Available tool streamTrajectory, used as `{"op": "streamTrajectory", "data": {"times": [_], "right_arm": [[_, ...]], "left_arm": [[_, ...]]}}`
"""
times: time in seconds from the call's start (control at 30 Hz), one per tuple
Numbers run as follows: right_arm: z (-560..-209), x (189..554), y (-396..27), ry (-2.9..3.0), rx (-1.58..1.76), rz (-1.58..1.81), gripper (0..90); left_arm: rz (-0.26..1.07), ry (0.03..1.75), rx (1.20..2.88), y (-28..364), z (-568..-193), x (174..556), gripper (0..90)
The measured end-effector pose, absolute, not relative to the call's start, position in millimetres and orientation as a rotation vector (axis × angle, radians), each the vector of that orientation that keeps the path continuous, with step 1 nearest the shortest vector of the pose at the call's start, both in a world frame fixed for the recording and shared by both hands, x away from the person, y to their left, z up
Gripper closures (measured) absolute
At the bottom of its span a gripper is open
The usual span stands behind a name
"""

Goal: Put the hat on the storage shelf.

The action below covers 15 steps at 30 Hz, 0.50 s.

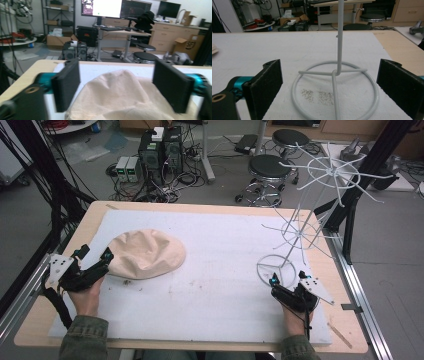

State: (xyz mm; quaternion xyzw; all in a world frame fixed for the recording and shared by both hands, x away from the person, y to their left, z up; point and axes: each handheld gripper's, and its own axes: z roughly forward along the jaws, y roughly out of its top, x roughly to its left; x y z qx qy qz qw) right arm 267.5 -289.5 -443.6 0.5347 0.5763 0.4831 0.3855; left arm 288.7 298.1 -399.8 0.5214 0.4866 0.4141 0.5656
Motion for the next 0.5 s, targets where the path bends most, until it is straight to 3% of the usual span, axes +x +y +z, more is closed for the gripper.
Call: {"op": "streamTrajectory", "data": {"times": [0.5], "right_arm": [[-442.6, 267.3, -286.4, 1.469, 1.355, 1.238, 5.6]], "left_arm": [[0.816, 1.033, 1.385, 283.9, -378.4, 299.8, 20.9]]}}
